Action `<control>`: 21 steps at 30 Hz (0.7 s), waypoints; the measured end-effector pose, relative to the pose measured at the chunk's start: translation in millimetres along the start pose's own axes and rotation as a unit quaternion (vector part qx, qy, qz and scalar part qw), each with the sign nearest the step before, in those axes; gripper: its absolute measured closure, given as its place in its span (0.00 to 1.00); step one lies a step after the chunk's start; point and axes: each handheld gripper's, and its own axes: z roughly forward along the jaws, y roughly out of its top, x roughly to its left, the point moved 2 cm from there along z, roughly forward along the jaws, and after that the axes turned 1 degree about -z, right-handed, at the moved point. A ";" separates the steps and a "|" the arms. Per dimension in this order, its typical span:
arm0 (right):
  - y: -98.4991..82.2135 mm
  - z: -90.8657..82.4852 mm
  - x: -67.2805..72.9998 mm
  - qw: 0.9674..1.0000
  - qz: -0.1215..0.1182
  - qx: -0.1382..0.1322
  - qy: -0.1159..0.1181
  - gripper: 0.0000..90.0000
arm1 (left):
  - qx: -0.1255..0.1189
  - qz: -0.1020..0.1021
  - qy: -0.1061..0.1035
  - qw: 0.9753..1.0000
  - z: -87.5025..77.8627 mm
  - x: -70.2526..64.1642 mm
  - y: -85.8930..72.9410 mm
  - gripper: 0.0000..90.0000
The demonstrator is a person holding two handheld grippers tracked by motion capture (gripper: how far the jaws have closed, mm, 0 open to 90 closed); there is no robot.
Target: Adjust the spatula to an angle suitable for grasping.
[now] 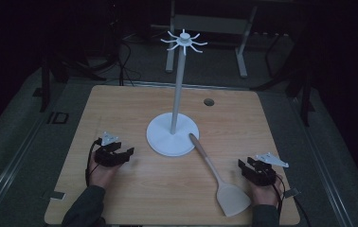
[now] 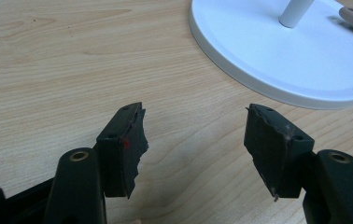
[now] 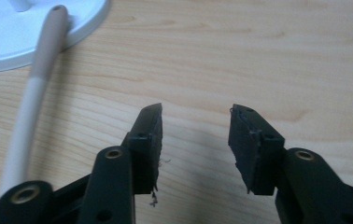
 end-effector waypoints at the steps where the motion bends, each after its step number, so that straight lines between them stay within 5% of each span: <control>1: 2.6 -1.5 3.3 1.000 -0.009 -0.002 -0.003 0.61 | -0.001 -0.001 0.000 1.000 -0.2 0.2 0.1 0.43; 10: 26.4 -17.8 28.6 0.998 -0.052 -0.016 -0.001 0.59 | -0.001 0.000 0.001 1.000 -0.5 -0.3 0.0 0.43; 21: 48.7 -23.7 51.9 0.997 -0.071 -0.005 0.016 0.66 | -0.002 -0.001 0.001 1.000 -1.1 0.7 0.1 0.43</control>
